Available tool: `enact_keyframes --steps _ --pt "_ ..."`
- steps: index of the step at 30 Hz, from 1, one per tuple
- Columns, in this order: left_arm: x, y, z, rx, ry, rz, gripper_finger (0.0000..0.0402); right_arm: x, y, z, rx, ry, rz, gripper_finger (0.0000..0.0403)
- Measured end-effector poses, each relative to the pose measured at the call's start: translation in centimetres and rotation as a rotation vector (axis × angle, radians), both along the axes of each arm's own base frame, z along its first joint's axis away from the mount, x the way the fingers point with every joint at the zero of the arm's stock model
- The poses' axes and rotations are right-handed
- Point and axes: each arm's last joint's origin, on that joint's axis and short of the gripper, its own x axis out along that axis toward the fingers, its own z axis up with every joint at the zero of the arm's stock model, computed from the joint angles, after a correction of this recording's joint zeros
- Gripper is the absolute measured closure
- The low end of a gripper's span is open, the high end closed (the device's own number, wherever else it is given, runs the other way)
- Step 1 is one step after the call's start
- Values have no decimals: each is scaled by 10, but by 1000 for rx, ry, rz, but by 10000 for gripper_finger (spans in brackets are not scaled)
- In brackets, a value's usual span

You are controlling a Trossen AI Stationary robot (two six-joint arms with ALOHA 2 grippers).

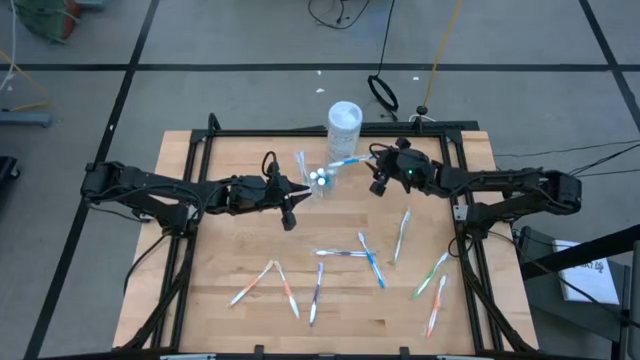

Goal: Pick & Place toothbrushing station
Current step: Adjust the blue toothbrush in the transparent organizer

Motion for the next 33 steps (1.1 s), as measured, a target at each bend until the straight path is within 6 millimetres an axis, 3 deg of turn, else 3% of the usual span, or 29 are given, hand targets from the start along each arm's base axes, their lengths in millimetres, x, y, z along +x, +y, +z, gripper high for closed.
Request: enact_keyframes --steps 5,10,17,26,33 --pt "0 0 0 3 1 -1 314 3 10 4 -37 -13 12 231" --pt "0 0 -1 2 8 -2 314 -13 16 -2 -59 182 -93 231" --pt "0 0 -1 0 6 -2 314 -35 18 -13 277 210 -112 231" --pt "0 0 0 -1 -3 -4 314 -21 -18 -41 183 -11 -125 232" --pt "0 0 0 11 1 -5 314 0 -27 -43 78 -170 -82 232"
